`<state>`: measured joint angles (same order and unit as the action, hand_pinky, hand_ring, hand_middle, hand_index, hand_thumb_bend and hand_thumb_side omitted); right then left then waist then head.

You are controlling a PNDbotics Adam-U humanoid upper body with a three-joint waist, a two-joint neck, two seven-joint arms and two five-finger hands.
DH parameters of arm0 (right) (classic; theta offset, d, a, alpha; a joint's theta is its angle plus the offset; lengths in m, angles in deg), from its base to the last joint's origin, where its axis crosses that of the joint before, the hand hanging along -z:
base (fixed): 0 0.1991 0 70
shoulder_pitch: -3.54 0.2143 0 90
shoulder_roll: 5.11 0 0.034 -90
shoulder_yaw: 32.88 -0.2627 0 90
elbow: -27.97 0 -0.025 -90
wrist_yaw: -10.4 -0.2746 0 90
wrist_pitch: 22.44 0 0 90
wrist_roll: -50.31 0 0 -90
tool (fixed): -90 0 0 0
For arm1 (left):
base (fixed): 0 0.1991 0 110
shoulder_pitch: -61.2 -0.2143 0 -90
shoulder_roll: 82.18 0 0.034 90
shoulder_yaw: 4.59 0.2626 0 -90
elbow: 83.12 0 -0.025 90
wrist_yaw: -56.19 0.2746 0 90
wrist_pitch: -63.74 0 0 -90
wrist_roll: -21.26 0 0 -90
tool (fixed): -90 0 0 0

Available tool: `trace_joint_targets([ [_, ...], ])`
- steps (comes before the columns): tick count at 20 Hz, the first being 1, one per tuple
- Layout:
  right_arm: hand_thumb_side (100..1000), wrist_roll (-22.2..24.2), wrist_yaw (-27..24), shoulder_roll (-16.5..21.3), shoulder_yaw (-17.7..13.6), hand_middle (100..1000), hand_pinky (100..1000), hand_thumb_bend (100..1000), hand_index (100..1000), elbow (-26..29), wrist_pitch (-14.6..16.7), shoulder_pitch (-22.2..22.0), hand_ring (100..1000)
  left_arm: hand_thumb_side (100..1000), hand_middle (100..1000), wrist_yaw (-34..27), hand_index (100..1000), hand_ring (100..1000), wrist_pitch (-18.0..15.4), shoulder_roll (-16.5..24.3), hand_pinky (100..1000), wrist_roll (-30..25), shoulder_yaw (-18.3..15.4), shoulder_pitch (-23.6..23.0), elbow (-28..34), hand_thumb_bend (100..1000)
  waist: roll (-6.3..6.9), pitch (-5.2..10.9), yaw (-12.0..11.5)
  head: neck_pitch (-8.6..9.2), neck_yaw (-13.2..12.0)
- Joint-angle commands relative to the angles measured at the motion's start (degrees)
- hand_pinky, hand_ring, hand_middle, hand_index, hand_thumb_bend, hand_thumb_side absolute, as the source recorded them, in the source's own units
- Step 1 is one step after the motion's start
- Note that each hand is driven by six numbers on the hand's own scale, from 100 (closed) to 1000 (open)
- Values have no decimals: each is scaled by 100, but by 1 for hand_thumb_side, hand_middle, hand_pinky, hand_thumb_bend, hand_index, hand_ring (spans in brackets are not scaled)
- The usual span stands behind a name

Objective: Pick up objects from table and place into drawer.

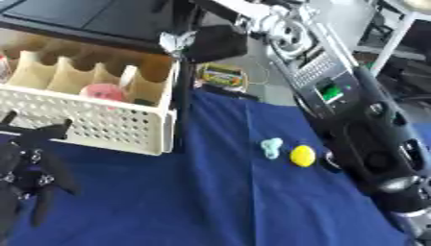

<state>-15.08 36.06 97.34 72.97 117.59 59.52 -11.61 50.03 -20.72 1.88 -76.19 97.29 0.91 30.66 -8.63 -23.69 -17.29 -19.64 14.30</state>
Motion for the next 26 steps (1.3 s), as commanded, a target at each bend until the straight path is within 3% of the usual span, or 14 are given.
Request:
trace_joint_targets([
  [1,504,-235,-280,339,-275,485,594,100,769,495,-101,16,603,976,434,19,890,179,-25,60,541,23,-19,31,82,100,92,139,28,-17,-46],
  [6,509,-562,-686,657,-586,474,573,100,758,1155,-374,-256,591,972,435,38,890,178,-59,79,543,59,-49,17,82,100,167,140,102,-68,-110],
  [15,493,-1274,-1408,1217,-1625,461,520,100,733,2327,-815,-1173,569,880,437,339,886,169,-458,359,550,341,-202,132,82,100,351,105,230,-150,-229],
  [21,557,-1745,-1782,1493,-2377,476,527,100,740,2495,-649,-1823,584,799,431,669,872,159,-867,716,536,661,-316,253,82,100,476,106,329,-189,-291],
  [26,593,-2143,-2082,1668,-2770,488,530,100,733,2498,-398,-2345,589,718,424,1029,841,151,-1211,1168,516,940,-410,358,82,100,556,106,387,-210,-352],
])
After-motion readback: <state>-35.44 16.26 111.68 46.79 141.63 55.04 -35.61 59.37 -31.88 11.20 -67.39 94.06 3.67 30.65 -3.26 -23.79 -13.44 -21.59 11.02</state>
